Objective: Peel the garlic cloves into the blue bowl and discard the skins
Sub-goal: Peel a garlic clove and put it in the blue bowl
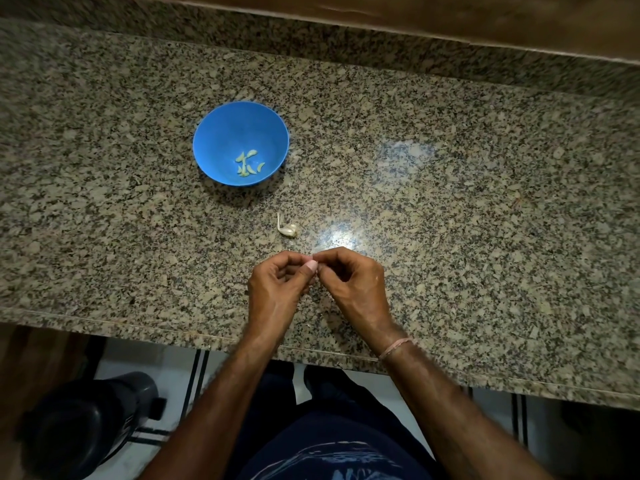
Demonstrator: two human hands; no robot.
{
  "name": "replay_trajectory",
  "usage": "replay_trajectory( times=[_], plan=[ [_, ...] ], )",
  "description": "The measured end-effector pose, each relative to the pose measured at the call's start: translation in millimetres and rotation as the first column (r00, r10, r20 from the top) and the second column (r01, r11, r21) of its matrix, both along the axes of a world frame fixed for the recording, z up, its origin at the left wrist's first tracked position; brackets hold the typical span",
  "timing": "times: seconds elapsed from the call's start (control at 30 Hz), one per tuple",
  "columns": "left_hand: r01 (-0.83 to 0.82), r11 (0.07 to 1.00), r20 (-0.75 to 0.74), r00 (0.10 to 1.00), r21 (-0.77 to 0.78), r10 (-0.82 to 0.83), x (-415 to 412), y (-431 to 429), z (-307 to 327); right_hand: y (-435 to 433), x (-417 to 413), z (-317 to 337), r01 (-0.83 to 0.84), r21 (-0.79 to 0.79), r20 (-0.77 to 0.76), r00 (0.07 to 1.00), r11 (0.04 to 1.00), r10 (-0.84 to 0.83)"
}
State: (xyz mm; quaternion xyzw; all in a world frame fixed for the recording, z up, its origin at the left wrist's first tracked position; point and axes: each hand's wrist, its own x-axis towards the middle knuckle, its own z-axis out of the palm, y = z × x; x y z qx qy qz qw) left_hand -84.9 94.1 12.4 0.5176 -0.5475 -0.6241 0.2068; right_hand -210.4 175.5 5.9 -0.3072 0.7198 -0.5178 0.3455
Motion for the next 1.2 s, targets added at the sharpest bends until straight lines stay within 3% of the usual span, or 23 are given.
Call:
replay_trajectory(
  times=[0.17, 0.3, 0.43, 0.63, 1.03, 1.2],
  plan=[
    [-0.042, 0.981, -0.083, 0.995, 0.191, 0.058, -0.8, -4.7, -2.1, 2.3, -1.1, -1.7, 0.03, -0.015, 0.143, 0.989, 0.999, -0.028],
    [-0.043, 0.97, -0.138, 0.987, 0.239, 0.078, -2.8, -5.0, -1.4, 4.5, -1.5, 0.9, -0.006, -0.044, 0.263, 0.965, 0.999, 0.018],
    [-0.064, 0.948, -0.189, 0.974, 0.313, 0.128, -4.2, -4.0, -1.4, 3.3, -2.2, 1.4, 0.015, -0.015, 0.257, 0.966, 1.0, -0.011],
    [-0.035, 0.961, -0.163, 0.983, 0.275, 0.083, -1.9, -4.8, -5.6, 3.5, -2.1, 1.1, 0.03, -0.004, 0.236, 0.971, 1.0, -0.028],
    [-0.039, 0.954, -0.133, 0.988, 0.297, 0.082, -4.5, -7.0, -9.7, 2.1, -5.5, -3.3, -0.008, -0.01, 0.04, 0.999, 1.0, 0.008],
    [-0.018, 0.97, -0.146, 0.988, 0.243, 0.055, -4.8, -6.2, -7.4, 0.7, -6.4, -4.1, -0.085, 0.005, -0.237, 0.968, 0.996, 0.084]
  ],
)
